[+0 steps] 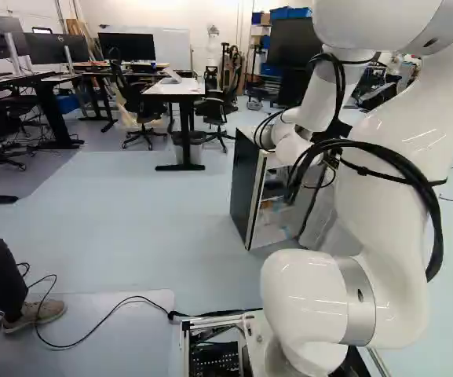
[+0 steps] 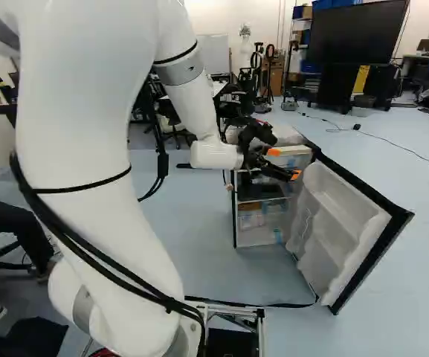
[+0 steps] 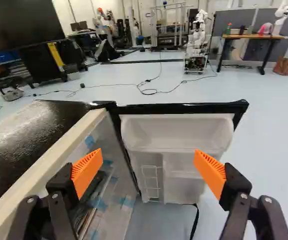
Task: Open the fridge door
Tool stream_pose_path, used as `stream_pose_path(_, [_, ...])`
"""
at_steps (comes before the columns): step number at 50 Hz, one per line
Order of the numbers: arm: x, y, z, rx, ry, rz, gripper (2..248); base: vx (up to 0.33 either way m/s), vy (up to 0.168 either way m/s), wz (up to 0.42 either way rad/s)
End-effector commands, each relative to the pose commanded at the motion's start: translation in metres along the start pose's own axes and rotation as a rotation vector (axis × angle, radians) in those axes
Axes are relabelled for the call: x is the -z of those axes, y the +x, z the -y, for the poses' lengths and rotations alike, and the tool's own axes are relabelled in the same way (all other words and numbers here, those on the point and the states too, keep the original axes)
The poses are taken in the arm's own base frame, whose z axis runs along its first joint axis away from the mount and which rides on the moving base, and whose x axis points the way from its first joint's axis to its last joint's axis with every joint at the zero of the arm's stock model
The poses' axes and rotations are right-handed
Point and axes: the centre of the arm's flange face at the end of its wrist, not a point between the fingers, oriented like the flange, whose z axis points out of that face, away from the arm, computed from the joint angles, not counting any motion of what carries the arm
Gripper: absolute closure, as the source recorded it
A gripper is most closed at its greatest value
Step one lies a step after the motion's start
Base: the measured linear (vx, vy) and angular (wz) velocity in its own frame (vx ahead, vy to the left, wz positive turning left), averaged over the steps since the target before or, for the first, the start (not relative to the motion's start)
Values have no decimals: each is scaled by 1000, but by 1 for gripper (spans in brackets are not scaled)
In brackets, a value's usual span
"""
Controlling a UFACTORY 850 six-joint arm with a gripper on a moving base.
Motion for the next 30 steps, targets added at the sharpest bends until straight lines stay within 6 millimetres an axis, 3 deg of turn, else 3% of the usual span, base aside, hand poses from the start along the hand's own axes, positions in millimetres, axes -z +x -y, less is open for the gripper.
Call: stream_pose_path(30, [70,-18,0,132,351,6,3,0,0,0])
